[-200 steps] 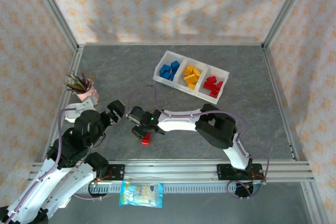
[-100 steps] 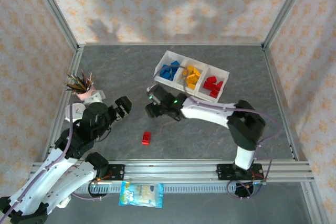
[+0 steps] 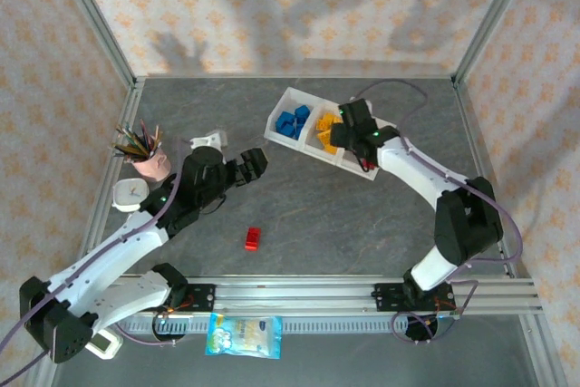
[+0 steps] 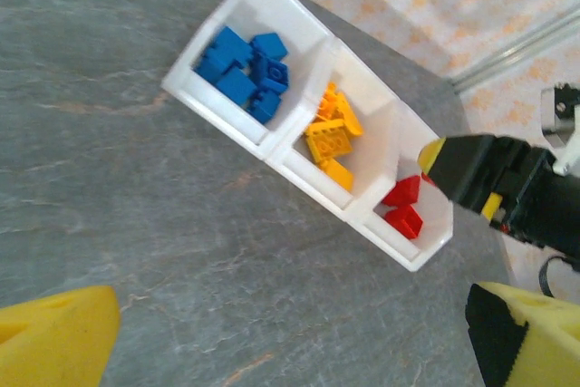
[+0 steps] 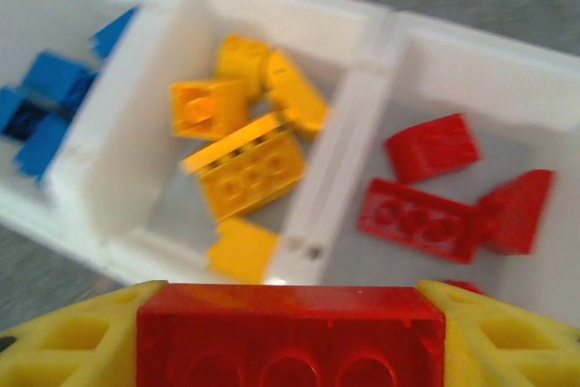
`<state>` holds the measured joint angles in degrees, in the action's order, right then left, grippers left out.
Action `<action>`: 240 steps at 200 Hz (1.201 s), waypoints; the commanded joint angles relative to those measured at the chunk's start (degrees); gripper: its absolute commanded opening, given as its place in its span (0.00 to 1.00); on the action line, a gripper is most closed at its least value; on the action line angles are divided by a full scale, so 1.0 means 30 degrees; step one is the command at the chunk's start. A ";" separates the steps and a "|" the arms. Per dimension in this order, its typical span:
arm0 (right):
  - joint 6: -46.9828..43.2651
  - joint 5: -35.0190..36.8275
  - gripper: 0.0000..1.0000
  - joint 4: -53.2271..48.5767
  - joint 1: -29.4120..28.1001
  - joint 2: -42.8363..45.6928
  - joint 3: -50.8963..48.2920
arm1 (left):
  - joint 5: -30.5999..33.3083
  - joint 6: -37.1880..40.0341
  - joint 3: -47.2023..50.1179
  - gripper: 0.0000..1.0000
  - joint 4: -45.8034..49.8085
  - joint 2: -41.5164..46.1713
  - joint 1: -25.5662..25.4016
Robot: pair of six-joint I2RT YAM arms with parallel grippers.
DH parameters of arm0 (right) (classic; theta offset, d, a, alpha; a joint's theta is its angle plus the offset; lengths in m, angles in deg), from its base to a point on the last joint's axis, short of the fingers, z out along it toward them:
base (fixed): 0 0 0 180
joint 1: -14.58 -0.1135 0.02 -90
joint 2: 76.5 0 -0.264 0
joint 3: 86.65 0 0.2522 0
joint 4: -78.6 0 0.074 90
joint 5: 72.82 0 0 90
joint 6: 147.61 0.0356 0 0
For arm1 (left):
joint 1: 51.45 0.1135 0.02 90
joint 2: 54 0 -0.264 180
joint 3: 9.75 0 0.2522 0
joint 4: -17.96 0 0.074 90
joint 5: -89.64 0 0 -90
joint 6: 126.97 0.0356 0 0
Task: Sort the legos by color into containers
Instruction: Place the lego in the container, then pick up the lego from the bottom-center of the table.
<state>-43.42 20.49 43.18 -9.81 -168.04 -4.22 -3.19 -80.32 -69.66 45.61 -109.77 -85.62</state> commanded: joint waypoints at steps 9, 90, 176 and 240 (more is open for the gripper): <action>0.0564 0.0742 0.63 0.0341 0.1777 -0.0488 -0.0136 | -0.0579 0.0709 -0.0774 0.99 -0.2632 -0.1183 -0.0448; 0.0335 0.1142 0.86 0.0495 0.3053 -0.3464 0.2400 | -0.0321 0.0854 -0.0804 0.99 -0.3240 -0.2285 -0.0562; -0.0048 -0.0340 0.93 -0.0870 -0.0479 -0.0381 0.1753 | 0.2574 -0.0042 0.0089 0.99 0.1000 0.1904 -0.0504; 0.2902 -0.0195 0.94 -0.3091 -0.6171 0.0265 0.0961 | 0.4817 -0.1857 0.0667 0.99 0.6084 0.6342 -0.0467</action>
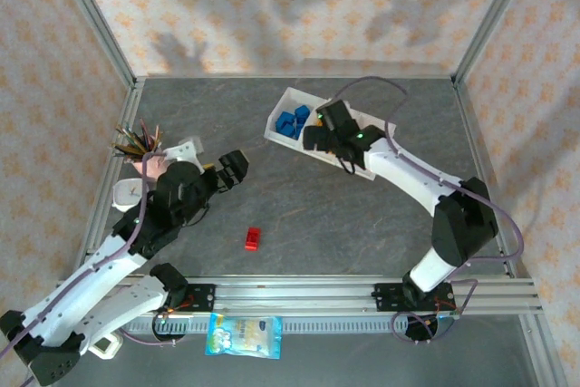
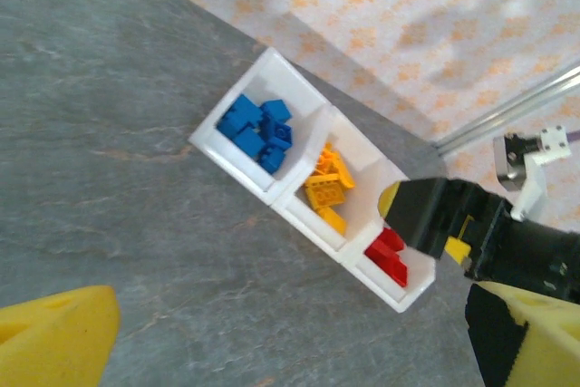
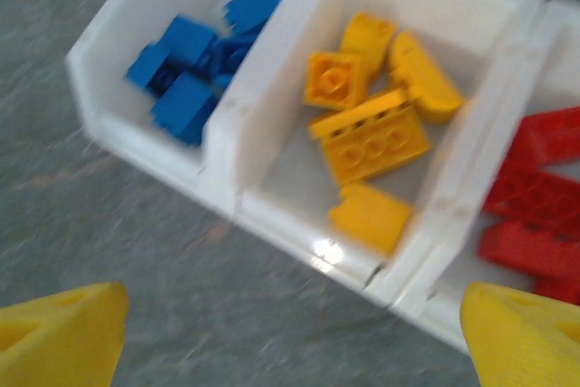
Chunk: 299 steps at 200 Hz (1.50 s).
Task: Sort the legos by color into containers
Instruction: Pick up the lego from the bottom-center of the table.
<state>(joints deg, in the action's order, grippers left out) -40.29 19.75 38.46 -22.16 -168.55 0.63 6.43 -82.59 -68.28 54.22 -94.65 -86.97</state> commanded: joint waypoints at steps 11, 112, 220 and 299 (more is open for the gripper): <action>0.2705 0.0300 0.94 -0.1730 -0.3352 0.0246 -0.0716 | 0.1855 -0.1461 0.0420 0.99 0.4039 0.2101 -0.0008; 0.7701 0.1107 1.00 -0.0891 -1.1459 -0.4075 -0.0730 | 0.4432 -0.4591 0.0863 0.99 1.0175 0.7217 0.0005; 0.7192 0.1341 1.00 -0.1694 -1.2663 -0.8083 0.2300 | 0.4425 -0.4722 0.1221 0.99 1.0290 0.7651 0.0006; 0.6491 0.1555 0.73 -0.1816 -1.2688 -0.8879 0.3073 | 0.4477 -0.4626 0.1236 0.99 1.0089 0.7666 0.0007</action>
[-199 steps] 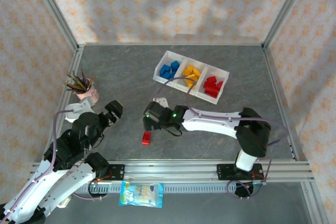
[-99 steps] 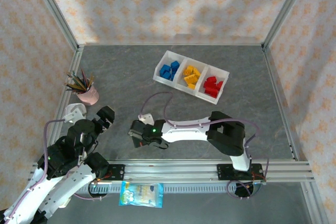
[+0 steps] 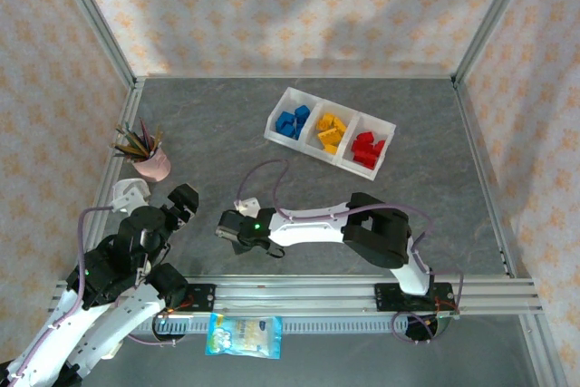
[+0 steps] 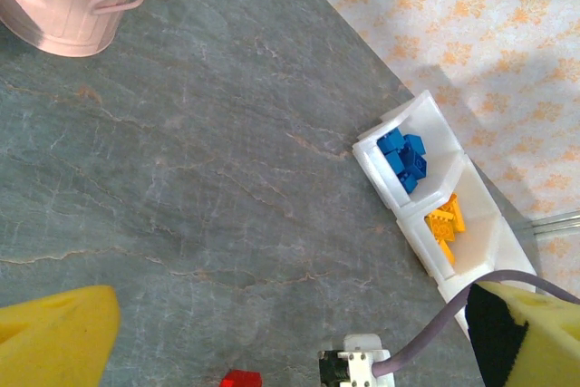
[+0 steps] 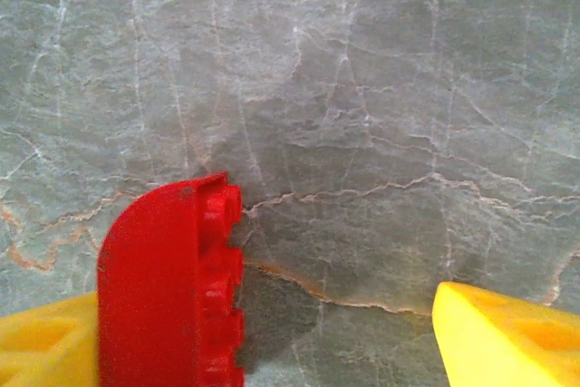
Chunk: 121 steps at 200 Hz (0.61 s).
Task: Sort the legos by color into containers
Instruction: Pick up the lego from the bottom-center of the table.
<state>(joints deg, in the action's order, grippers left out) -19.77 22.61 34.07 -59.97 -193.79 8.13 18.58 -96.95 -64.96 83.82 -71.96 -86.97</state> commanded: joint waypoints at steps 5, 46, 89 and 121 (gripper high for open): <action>-0.0451 0.0614 0.70 -0.0351 -0.0084 -0.0495 0.0642 | 0.0425 0.0146 0.0140 0.99 0.0200 0.0097 0.0007; -0.1186 0.0716 0.49 -0.0007 -0.0084 -0.0653 0.0653 | 0.0338 0.0160 0.0227 0.99 -0.0027 0.0024 -0.0008; -0.1717 0.0367 0.29 0.0469 -0.0084 -0.0571 0.0452 | -0.0003 0.0213 0.0262 0.99 -0.0325 -0.0238 0.0005; -0.1782 0.0869 0.22 0.0436 -0.0027 0.0338 0.0075 | -0.0449 0.0588 0.0147 0.99 -0.0788 -0.0610 0.0007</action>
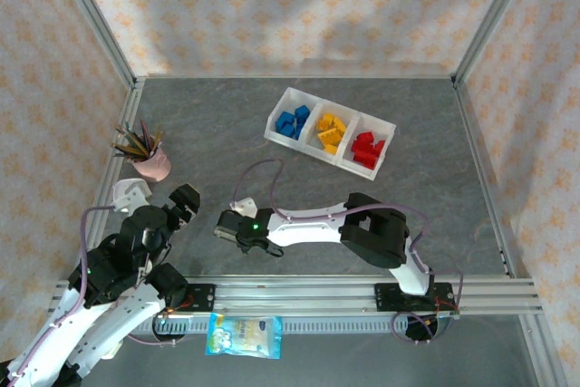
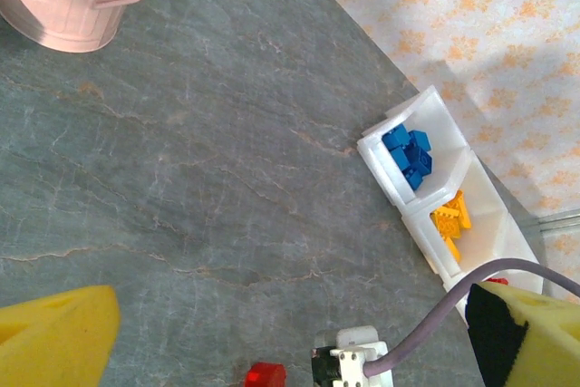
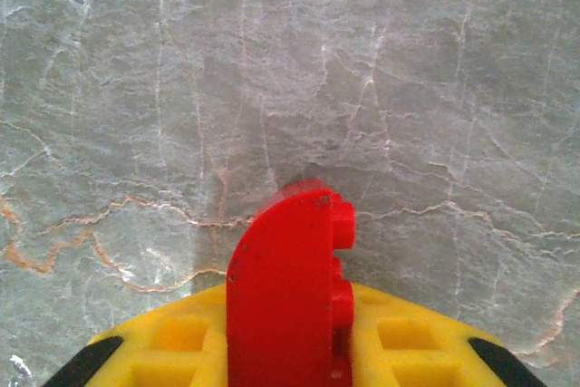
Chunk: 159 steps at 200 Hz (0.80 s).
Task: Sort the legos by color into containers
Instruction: Pick up the lego from the bottom-center of the table, then place the lego in the container.
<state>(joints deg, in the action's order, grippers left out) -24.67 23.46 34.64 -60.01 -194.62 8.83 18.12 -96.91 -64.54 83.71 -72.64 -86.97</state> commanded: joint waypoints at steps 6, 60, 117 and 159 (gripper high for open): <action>-0.0143 0.0622 0.21 0.0294 0.0058 0.0941 -0.0326 | -0.0345 0.0637 -0.0026 0.99 -0.0829 -0.0504 0.0005; 0.0062 0.0827 0.20 0.1172 0.2037 0.5299 -0.3431 | -0.1667 0.1789 -0.0455 0.99 -0.2546 -0.2268 0.0007; -0.1078 0.1857 0.20 0.1111 0.7178 1.0026 -0.5986 | -0.3959 0.3343 -0.0305 0.99 -0.7204 -0.5254 -0.0037; -0.2675 0.2248 0.22 0.1494 1.1959 1.2302 -0.6568 | -0.5370 0.4036 0.0014 0.99 -1.1163 -0.8092 -0.0125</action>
<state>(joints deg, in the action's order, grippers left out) -28.77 27.29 38.31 -29.74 -161.64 -9.67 5.94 -87.53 -64.70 60.89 -93.44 -86.97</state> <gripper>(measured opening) 0.245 0.992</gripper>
